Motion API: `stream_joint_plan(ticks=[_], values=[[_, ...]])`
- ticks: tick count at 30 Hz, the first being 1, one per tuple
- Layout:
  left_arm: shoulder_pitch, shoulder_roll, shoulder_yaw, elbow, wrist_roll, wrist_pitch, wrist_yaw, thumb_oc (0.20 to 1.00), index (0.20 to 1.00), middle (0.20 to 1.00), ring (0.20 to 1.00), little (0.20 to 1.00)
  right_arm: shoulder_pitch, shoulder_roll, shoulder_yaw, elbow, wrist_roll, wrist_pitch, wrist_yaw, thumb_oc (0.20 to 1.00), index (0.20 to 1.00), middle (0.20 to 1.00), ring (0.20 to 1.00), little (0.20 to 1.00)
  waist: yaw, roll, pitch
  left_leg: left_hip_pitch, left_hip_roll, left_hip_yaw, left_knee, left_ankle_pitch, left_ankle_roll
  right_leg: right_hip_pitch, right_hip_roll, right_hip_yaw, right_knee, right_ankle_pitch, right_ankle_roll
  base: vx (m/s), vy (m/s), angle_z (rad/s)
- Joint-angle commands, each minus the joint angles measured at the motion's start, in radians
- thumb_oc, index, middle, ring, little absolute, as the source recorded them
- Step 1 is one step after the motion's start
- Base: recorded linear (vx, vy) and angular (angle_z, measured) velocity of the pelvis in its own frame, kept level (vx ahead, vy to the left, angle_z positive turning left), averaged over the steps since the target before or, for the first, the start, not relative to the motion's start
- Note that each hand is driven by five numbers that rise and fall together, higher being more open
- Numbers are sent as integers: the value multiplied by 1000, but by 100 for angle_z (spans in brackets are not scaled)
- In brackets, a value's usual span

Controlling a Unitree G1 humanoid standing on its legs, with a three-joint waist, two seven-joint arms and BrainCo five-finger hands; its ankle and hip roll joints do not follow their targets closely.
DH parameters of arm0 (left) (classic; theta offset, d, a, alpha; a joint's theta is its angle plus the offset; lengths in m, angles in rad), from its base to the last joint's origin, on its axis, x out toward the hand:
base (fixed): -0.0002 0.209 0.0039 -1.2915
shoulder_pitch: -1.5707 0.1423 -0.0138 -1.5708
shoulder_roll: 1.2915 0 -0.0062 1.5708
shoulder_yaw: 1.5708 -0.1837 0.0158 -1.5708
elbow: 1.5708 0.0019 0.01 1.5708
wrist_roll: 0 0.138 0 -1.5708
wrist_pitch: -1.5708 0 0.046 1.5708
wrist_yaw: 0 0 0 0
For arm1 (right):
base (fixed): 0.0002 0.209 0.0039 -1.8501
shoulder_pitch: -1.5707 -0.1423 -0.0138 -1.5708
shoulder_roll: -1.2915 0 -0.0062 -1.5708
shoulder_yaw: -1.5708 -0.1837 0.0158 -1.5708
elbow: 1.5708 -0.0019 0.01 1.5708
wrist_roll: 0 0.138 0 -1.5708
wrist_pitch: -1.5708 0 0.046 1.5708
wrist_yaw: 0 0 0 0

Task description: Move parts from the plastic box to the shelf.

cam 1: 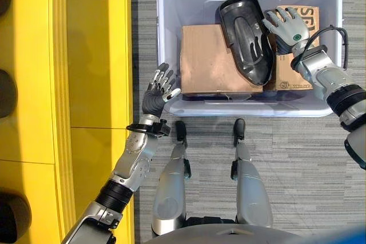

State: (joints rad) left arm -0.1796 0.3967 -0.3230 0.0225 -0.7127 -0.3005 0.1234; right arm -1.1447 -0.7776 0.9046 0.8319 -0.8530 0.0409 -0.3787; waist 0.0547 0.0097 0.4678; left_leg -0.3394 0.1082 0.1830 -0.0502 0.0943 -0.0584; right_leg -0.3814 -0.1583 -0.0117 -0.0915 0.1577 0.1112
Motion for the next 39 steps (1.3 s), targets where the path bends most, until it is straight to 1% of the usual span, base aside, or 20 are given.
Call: stream_joint_plan(ticks=[1, 9, 12, 15, 17, 28, 32, 35, 39], values=[[-4, 8, 3, -56, 48, -71, 14, 1000, 1000, 1000, 1000, 1000, -165, -14, 57, 3, -49, 35, -44, 1000, 1000, 1000, 1000, 1000, 11, -22, 15, -68, 59, -61, 61, 18, -43, -1, -72, -54, 77, -41, 55, -8, 0, 5], [-13, 4, 3, -57, 42, -77, 22, 1000, 1000, 1000, 1000, 1000, -186, 7, 75, 8, -64, 44, -39, 1000, 1000, 1000, 1000, 1000, 22, -22, 24, -83, 54, -72, 62, 20, -42, -5, -73, -63, 78, -44, 53, 0, 1, 1], [-18, 5, 1, -60, 43, -80, 27, 1000, 1000, 1000, 1000, 1000, -198, 23, 108, 51, -85, 51, -32, 1000, 1000, 1000, 1000, 1000, 30, -20, 32, -96, 50, -77, 61, 22, -42, -11, -74, -70, 79, -45, 52, -3, 1, 4], [-19, 8, 6, -64, 52, -81, 31, 1000, 1000, 1000, 1000, 1000, -202, 17, 143, 75, -114, 54, -21, 1000, 1000, 1000, 1000, 1000, 31, -17, 36, -104, 48, -84, 60, 24, -42, -17, -74, -73, 80, -44, 51, -2, 1, 16], [-17, 10, 8, -75, 51, -82, 28, 1000, 1000, 1000, 1000, 1000, -209, 3, 187, 99, -150, 54, 7, 1000, 1000, 1000, 1000, 1000, 38, -17, 43, -111, 46, -89, 57, 28, -42, -20, -76, -78, 79, -45, 50, 1, 0, 11], [-15, 9, 8, -70, 53, -83, 33, 1000, 1000, 1000, 1000, 1000, -206, 9, 237, 213, -137, 56, 31, 1000, 1000, 1000, 1000, 1000, 51, -9, 52, -151, 43, -105, 55, 34, -41, -49, -76, -89, 86, -49, 48, 5, 2, 3], [-11, 11, 7, -69, 54, -81, 26, 1000, 1000, 1000, 1000, 1000, -201, -2, 282, 219, -169, 42, 63, 1000, 1000, 1000, 1000, 1000, 53, -9, 52, -163, 41, -112, 55, 35, -41, -59, -76, -94, 89, -53, 47, 0, 0, 0], [-7, 9, 10, -67, 48, -85, 26, 1000, 1000, 1000, 1000, 1000, -190, -9, 270, 225, -155, 41, 63, 1000, 1000, 1000, 1000, 1000, 53, -6, 52, -168, 37, -115, 56, 34, -40, -63, -76, -96, 91, -54, 47, 7, 5, 3], [-8, 13, 11, -66, 45, -87, 27, 1000, 1000, 1000, 1000, 1000, -187, -14, 290, 209, -164, 34, 70, 1000, 1000, 1000, 1000, 1000, 54, -7, 52, -171, 35, -118, 61, 31, -39, -63, -77, -98, 94, -56, 46, 0, 14, 2]])
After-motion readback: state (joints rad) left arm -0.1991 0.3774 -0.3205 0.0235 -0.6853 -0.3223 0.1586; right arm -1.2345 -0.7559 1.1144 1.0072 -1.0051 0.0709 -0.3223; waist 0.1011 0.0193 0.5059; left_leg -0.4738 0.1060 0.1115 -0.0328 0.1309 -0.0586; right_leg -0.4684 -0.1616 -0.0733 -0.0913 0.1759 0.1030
